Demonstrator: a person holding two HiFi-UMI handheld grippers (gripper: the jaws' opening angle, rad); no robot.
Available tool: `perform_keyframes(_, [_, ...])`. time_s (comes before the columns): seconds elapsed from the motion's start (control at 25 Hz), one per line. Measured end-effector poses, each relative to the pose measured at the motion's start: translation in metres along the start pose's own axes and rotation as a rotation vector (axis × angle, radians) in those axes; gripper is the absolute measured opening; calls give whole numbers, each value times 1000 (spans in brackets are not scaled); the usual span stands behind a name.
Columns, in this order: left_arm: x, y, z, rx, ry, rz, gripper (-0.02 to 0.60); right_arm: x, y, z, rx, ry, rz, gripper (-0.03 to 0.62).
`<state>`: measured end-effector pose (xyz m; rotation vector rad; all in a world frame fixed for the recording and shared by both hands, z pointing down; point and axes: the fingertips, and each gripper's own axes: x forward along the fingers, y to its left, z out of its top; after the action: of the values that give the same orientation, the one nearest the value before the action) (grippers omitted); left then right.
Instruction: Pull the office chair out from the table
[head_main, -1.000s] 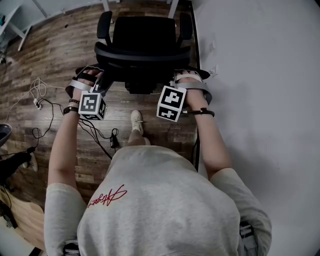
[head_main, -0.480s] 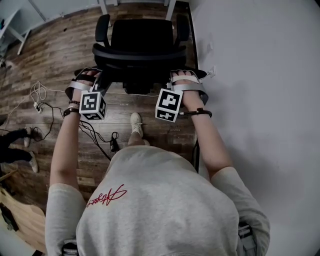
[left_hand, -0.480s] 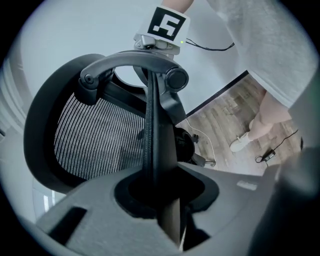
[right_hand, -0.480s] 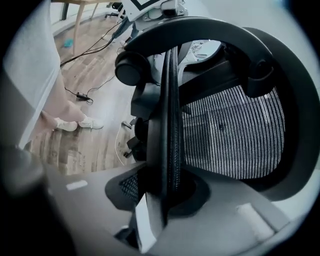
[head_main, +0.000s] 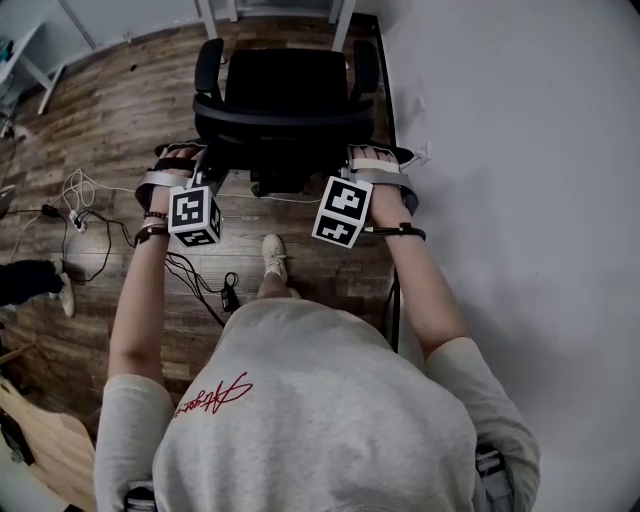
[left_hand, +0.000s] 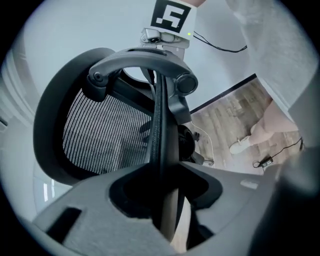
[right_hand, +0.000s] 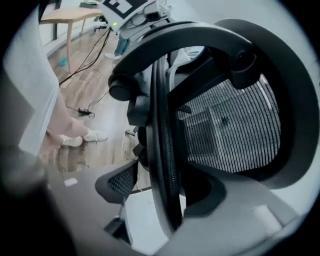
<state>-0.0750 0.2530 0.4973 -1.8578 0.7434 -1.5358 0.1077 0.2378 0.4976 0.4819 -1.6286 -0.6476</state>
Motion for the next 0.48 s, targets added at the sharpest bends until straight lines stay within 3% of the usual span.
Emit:
perform_keyframes(0.04, [-2,0,0,-5,-1,6,156,-2,-2,2,29,-9,-10,289])
perform_keyframes(0.24, [-11,1,3,-47,-7,16,179,-6,-1,4,60,-20,-51,341])
perform_keyframes(0.48, [-27,5,8,-115,-27,55,190,-22,-10,-1,142,-55,-132,327])
